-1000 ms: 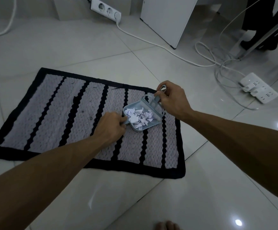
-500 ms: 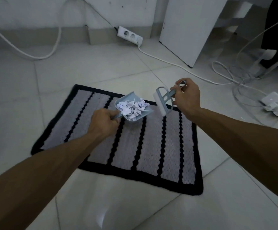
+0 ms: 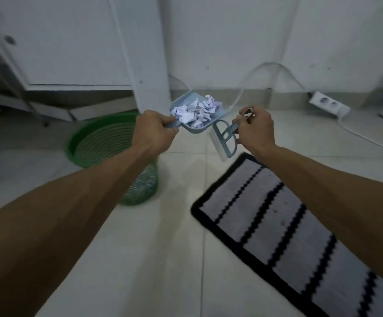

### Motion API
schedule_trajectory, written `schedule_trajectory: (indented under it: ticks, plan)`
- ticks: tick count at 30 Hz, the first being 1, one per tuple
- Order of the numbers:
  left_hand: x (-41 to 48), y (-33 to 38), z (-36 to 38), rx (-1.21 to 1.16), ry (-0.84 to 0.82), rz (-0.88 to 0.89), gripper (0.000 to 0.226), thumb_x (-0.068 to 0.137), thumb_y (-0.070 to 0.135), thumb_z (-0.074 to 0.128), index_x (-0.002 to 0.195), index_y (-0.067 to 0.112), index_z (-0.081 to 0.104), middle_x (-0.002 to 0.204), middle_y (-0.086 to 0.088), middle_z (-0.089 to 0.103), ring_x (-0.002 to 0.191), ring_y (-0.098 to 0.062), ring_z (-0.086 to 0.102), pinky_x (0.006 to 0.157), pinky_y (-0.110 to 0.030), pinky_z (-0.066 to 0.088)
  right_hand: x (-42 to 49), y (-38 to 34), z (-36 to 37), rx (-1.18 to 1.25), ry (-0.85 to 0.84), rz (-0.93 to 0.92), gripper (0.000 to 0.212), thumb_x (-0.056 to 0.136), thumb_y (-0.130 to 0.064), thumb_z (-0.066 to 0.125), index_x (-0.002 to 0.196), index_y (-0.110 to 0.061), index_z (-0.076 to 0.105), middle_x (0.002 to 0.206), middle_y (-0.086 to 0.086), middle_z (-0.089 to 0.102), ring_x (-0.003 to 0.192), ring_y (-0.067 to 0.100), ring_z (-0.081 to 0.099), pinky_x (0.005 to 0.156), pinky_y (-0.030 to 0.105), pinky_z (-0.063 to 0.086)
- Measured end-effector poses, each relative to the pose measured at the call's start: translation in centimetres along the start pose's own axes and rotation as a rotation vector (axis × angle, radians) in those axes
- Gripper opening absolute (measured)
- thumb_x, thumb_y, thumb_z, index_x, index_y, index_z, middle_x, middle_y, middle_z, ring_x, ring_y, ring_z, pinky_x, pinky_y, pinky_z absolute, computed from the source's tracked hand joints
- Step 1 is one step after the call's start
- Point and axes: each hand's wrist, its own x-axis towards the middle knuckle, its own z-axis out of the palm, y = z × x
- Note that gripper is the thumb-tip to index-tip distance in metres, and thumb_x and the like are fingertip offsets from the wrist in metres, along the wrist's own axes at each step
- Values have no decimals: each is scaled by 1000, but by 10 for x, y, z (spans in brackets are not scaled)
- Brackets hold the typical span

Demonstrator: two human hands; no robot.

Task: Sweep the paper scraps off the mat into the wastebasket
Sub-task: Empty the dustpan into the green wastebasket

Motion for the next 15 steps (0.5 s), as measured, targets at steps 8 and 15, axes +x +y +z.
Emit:
schedule_trajectory:
  ticks: [8, 15]
  plan:
    - [-9, -76, -95, 478, 223, 12, 28, 78, 7, 61, 103, 8, 73, 96, -15, 74, 86, -21, 66, 74, -25, 47, -39, -25, 110, -143, -195, -131, 9, 97, -14, 53, 98, -14, 61, 90, 6, 69, 74, 20, 67, 73, 41, 59]
    - [-20, -100, -81, 1044, -80, 173, 35, 82, 12, 63, 116, 8, 64, 97, -20, 69, 83, -36, 66, 65, -38, 49, -48, 1, 112, -218, -248, -174, 9, 97, -14, 53, 101, -14, 62, 88, 7, 66, 77, 23, 63, 68, 35, 54]
